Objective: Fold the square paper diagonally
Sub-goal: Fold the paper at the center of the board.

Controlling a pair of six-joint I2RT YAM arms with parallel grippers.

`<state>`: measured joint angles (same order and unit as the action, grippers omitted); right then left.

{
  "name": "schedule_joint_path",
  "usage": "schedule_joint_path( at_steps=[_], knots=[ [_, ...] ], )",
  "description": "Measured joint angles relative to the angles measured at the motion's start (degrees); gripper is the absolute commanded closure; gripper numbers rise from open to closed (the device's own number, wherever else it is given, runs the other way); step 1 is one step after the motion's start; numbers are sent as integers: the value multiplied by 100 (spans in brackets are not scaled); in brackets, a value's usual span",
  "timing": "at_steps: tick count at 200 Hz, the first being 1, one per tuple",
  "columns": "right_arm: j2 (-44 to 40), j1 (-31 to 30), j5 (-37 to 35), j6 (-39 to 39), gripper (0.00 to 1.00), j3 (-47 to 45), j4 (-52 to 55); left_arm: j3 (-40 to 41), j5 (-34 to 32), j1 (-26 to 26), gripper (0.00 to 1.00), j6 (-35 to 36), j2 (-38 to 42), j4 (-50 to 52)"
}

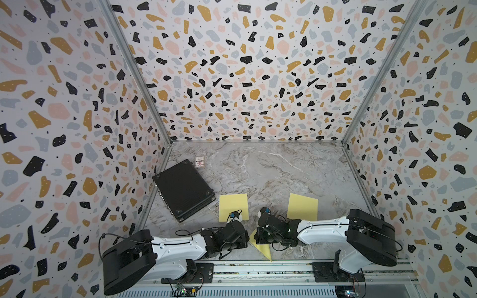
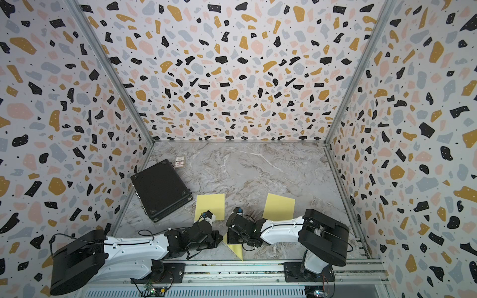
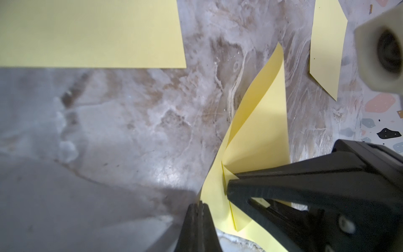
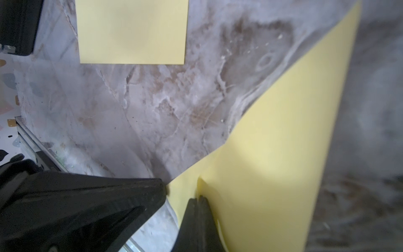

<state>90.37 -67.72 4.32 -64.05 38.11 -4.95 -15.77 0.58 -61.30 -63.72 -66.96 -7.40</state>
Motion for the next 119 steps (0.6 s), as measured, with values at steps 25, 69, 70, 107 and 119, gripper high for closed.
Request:
schedule_joint_path(
  at_steps=[25,69,70,107,119],
  knots=[
    [2,0,35,-20,82,-70,-155,0,-7,0,100,2,35,55],
    [2,0,170,-101,60,-111,-503,11,-92,0,100,2,262,378],
    [2,0,170,-103,60,-111,-507,11,-94,0,100,0,267,380],
    [2,0,243,-109,56,-131,-584,116,-140,2,100,-153,494,452],
    [2,0,256,-101,56,-131,-610,175,-155,17,99,-227,579,448]
  ],
)
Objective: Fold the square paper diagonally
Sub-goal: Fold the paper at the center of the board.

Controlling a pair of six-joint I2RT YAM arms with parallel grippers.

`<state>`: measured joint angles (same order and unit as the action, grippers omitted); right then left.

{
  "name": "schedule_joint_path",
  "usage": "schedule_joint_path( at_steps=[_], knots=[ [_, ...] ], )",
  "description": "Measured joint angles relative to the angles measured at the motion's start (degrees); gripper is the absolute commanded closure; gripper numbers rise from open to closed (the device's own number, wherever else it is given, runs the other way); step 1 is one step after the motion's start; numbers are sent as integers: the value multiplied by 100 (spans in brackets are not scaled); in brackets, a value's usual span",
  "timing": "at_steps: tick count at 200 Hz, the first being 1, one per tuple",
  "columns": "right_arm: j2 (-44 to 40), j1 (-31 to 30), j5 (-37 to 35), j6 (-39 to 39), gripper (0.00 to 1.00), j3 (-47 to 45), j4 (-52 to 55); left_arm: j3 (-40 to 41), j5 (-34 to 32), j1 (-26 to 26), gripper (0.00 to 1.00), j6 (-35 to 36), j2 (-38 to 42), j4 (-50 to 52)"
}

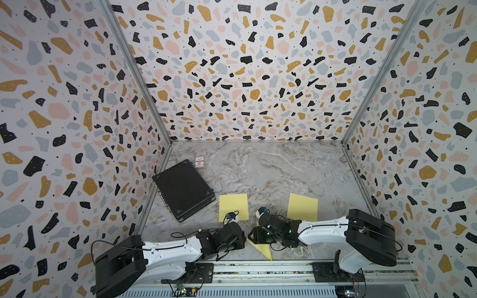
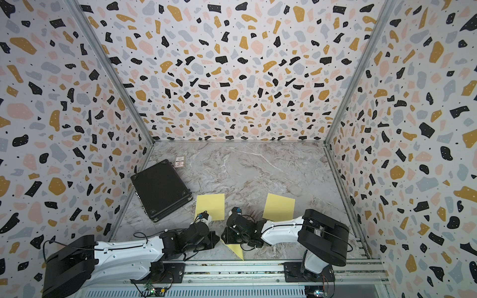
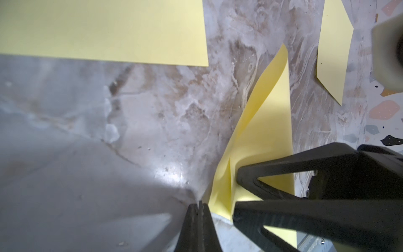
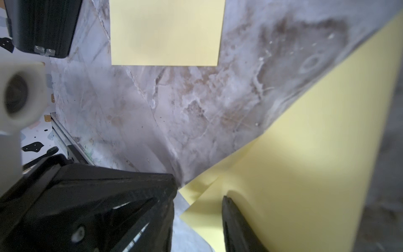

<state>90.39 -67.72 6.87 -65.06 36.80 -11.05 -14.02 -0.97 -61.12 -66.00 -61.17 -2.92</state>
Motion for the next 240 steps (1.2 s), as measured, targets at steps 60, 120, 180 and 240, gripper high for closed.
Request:
schedule_joint_path(
  at_steps=[60,120,180,240],
  knots=[
    [0,0,-11,-15,69,-13,55,122,31,66,86,-393,573,-225],
    [0,0,-46,-31,71,-22,109,122,219,68,80,-409,291,-498],
    [0,0,-52,-35,73,-22,125,122,409,68,79,-409,-44,-686],
    [0,0,-63,-48,75,-24,142,122,507,68,79,-409,-203,-852]
  ],
)
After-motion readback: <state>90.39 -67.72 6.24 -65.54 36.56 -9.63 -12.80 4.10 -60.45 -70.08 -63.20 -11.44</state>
